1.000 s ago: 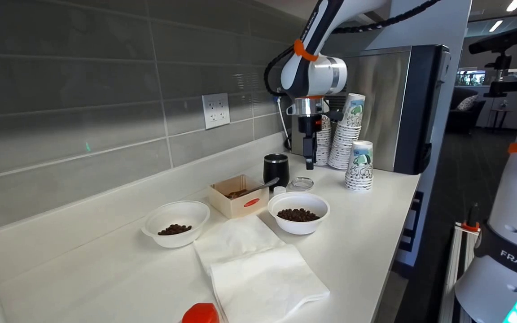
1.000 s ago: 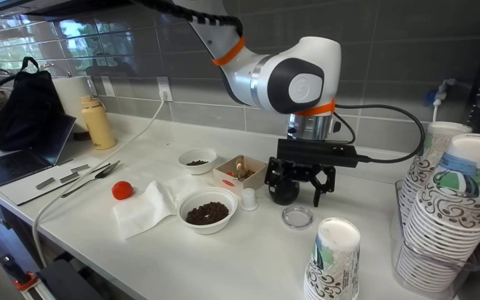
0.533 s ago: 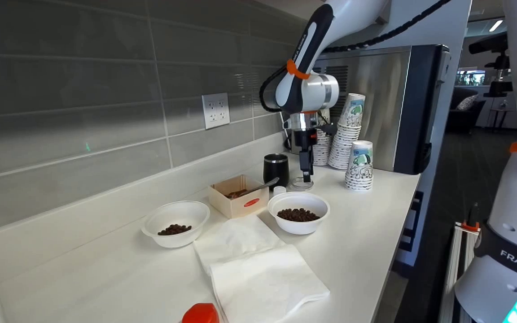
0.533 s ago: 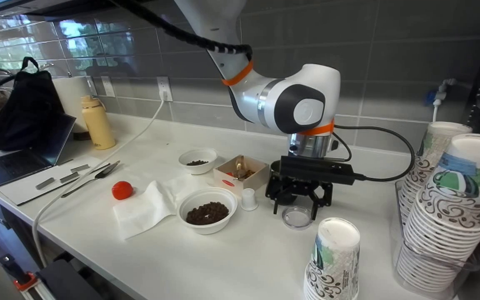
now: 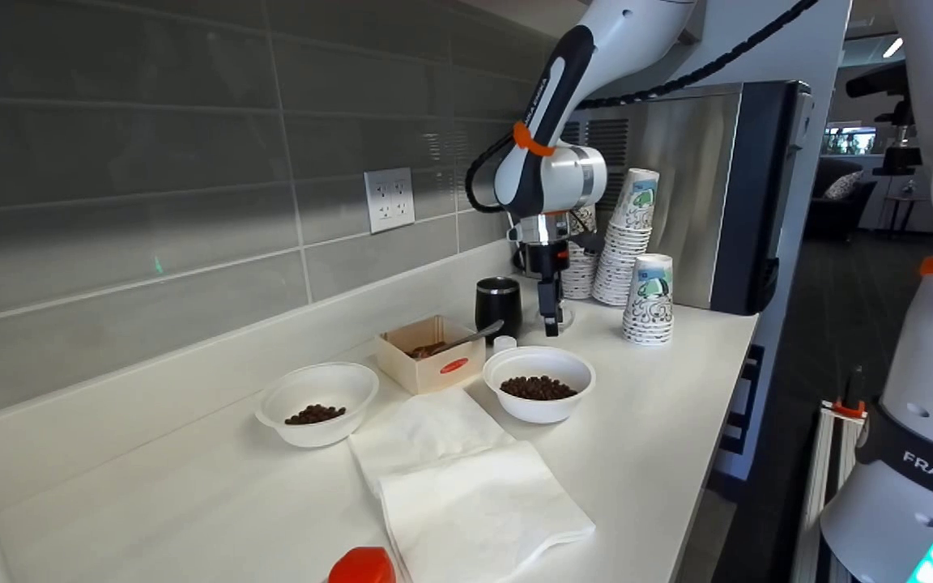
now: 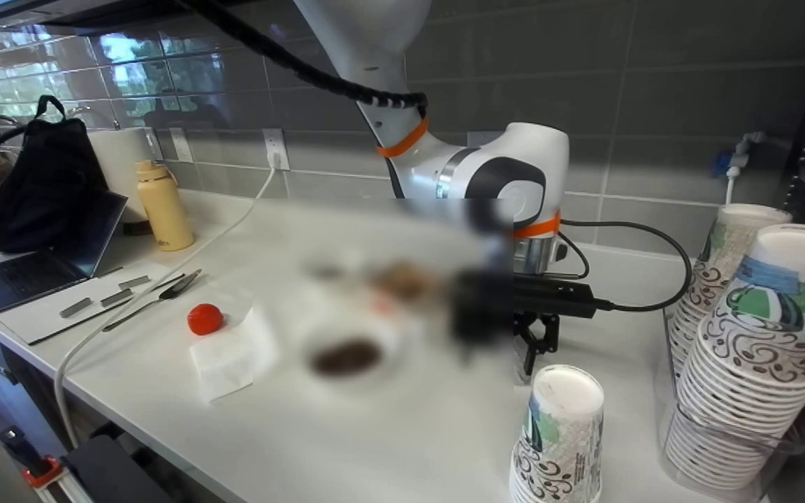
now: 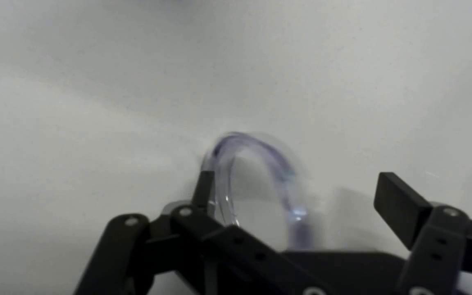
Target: Put the clear lid on top of the black thermos.
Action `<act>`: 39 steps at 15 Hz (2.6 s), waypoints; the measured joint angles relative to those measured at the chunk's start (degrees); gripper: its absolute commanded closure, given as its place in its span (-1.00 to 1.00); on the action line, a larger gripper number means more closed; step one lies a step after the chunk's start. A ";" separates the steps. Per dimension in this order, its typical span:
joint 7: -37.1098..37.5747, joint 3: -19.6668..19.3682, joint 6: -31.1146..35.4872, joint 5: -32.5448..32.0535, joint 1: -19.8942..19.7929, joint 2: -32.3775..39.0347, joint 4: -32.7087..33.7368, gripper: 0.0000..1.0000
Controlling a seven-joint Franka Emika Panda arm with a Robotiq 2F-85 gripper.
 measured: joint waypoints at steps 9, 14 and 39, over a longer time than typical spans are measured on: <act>0.00 0.95 0.02 -0.67 -0.42 -0.29 1.25 -1.00; 0.82 0.72 0.02 -4.27 -0.42 -0.09 0.85 -1.00; 17.79 -4.34 7.19 -24.35 -0.21 -0.07 -3.69 -1.00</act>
